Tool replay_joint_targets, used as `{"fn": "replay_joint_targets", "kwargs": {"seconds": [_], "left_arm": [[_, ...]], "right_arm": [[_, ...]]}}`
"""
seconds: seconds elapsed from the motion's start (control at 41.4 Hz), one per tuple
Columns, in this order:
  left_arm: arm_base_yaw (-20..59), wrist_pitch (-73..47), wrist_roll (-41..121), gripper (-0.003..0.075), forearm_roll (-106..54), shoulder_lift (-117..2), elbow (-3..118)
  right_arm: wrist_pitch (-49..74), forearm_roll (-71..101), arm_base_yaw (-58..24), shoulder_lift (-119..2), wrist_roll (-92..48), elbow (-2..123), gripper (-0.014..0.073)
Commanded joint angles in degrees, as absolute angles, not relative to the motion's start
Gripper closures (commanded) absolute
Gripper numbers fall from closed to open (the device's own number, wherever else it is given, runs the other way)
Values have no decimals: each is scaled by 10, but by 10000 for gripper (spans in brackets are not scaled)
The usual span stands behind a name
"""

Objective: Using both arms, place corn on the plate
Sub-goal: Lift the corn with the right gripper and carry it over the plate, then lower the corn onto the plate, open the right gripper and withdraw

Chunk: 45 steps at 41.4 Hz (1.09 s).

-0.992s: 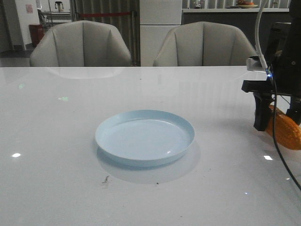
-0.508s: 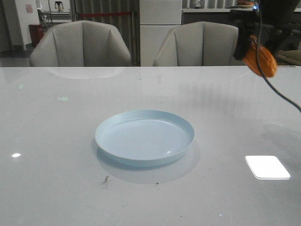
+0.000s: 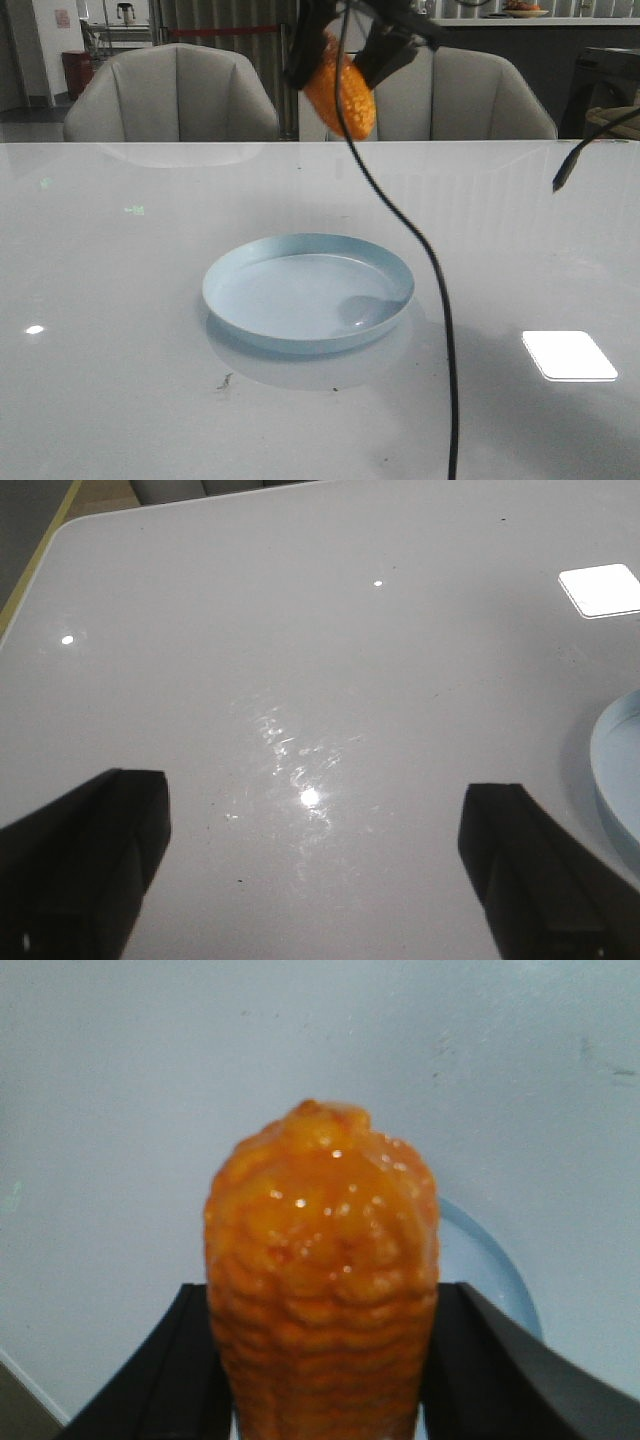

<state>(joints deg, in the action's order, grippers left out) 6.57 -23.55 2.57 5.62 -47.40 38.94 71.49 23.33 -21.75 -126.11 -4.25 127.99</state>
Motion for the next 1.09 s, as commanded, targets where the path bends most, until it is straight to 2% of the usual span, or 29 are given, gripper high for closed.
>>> {"fn": "replay_joint_targets", "kwargs": {"seconds": [0.0, 0.266, 0.363, 0.459, 0.605, 0.677, 0.943, 1.064], "left_arm": [[65, -189, 26, 88, 55, -468, 406], [65, -189, 26, 88, 55, -468, 406], [65, -189, 26, 88, 55, -468, 406], [65, -189, 26, 88, 55, -468, 406], [65, -189, 26, 88, 55, -468, 406], [65, -184, 26, 88, 55, -468, 406], [65, -169, 26, 88, 55, -469, 404], [65, -169, 26, 88, 55, -469, 404]], "right_arm": [[764, 251, -235, -1251, -45, 1297, 542], [764, 254, -245, -1311, -43, 1297, 542], [764, 254, -245, -1320, -41, 1297, 505], [764, 250, -245, -1323, -41, 1297, 386], [764, 208, -245, -1323, -42, 1297, 88], [764, 203, -245, -1323, -42, 1297, 19], [763, 211, -245, -1322, -44, 1297, 15], [753, 208, -245, -1315, -49, 1299, 52]]}}
